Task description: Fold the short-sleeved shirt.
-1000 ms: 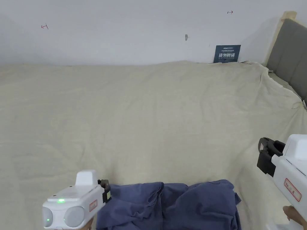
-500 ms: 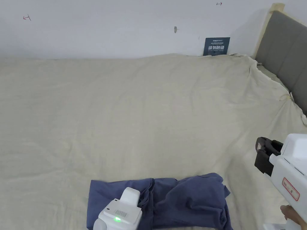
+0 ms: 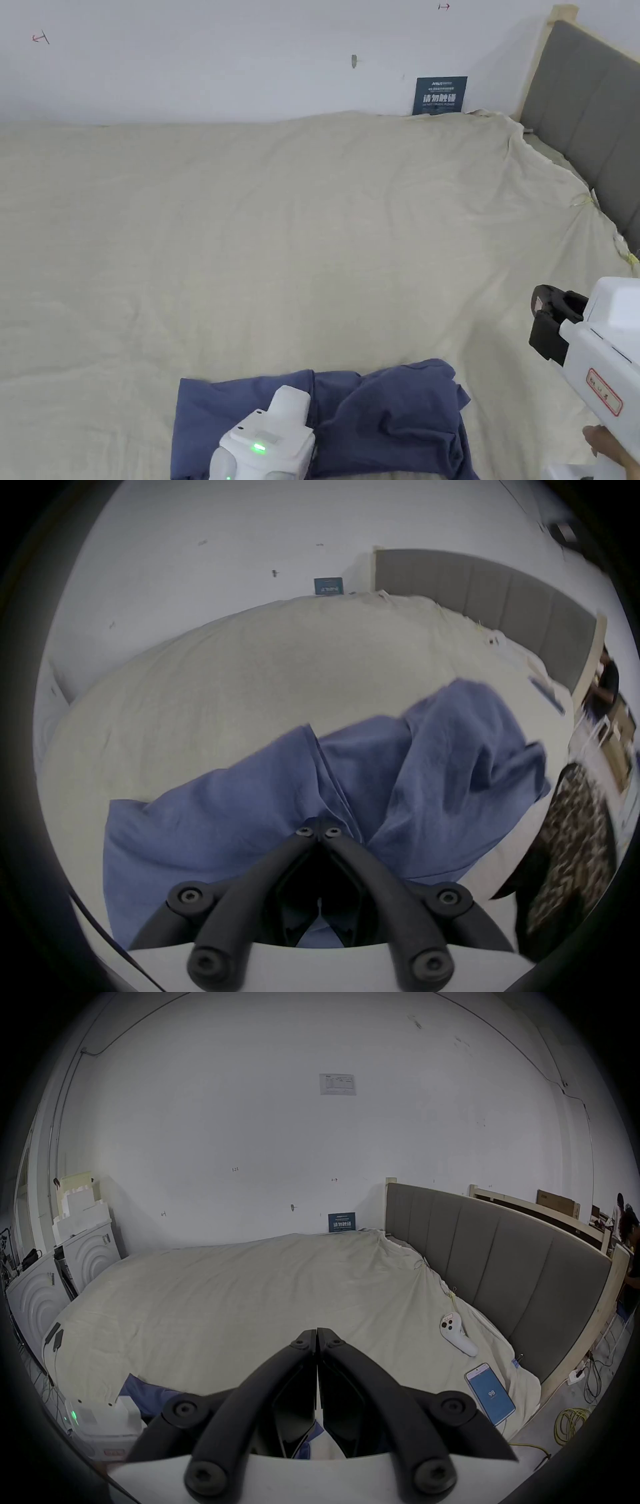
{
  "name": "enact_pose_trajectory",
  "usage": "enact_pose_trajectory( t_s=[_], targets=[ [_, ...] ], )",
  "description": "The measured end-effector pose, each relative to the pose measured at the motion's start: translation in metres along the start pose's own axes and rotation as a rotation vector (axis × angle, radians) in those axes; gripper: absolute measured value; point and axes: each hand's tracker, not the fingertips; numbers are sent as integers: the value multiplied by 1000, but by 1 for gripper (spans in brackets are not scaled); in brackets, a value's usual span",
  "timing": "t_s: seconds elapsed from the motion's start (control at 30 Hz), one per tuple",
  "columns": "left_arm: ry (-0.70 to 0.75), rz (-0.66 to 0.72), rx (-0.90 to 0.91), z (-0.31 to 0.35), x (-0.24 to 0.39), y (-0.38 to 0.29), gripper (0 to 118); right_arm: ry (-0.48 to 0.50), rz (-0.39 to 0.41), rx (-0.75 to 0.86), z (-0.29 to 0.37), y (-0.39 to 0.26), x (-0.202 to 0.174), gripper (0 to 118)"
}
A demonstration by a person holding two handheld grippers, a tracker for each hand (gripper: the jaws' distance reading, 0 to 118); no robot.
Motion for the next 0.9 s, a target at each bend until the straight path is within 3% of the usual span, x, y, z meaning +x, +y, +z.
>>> enact_pose_trajectory(
  t_s=[0.23,0.47,0.53,0.67,0.73,0.9],
  targets=[
    [-148,184,116,78,-76,39,0,23,4,11,-3,5,-8,0],
    [-228,406,71,110,-168,40,3,52,8,26,-8,6,-21,0],
    [-180,466,44,107,-190,31,15,58,-1,27,-9,5,-26,0],
    [-148,558,-57,89,-218,12,76,70,-14,17,-12,3,-32,0],
    [-170,592,-96,78,-226,4,85,74,-10,13,-13,2,-35,0],
    [-316,693,-157,48,-243,-13,86,77,-5,-2,-14,1,-38,0]
  ],
)
